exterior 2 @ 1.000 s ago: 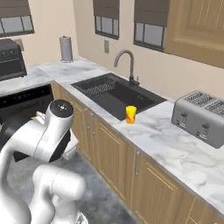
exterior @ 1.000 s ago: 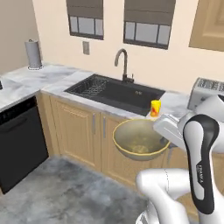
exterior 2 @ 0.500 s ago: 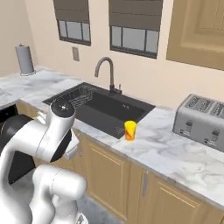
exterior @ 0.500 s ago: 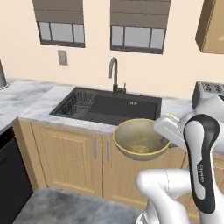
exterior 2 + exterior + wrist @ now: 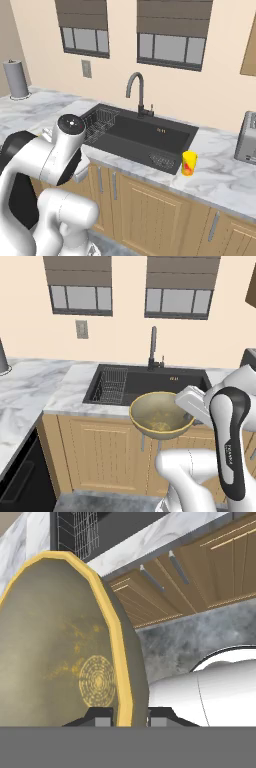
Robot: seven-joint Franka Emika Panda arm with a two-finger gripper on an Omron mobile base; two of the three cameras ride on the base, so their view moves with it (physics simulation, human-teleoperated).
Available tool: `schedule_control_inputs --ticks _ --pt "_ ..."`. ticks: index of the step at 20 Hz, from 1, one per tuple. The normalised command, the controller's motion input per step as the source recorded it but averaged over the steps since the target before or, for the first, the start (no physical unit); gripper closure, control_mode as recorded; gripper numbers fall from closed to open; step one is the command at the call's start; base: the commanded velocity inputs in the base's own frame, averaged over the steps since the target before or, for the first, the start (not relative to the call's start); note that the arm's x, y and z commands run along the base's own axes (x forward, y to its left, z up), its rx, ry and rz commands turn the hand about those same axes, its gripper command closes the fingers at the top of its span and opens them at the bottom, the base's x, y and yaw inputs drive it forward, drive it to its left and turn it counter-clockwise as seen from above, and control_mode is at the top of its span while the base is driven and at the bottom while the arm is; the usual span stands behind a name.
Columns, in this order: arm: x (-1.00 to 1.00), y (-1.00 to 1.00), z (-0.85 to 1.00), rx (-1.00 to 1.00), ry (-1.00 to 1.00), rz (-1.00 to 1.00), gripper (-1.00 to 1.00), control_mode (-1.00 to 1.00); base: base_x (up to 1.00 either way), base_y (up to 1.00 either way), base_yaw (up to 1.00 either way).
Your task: Pick the cup and bowl from the counter and place them on the counter next to the sink.
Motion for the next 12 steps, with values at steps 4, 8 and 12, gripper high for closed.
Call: schedule_control_inputs --ticks 4,8,12 --pt "0.0 0.0 0.0 0.0 0.0 0.0 1.0 1.0 0.65 0.64 -0.36" --pt "0.0 0.0 0.0 0.0 0.0 0.0 1.0 1.0 0.82 0.51 -0.37" --pt "0.0 0.0 0.0 0.0 0.0 0.0 1.0 1.0 0.74 0.52 -0.33"
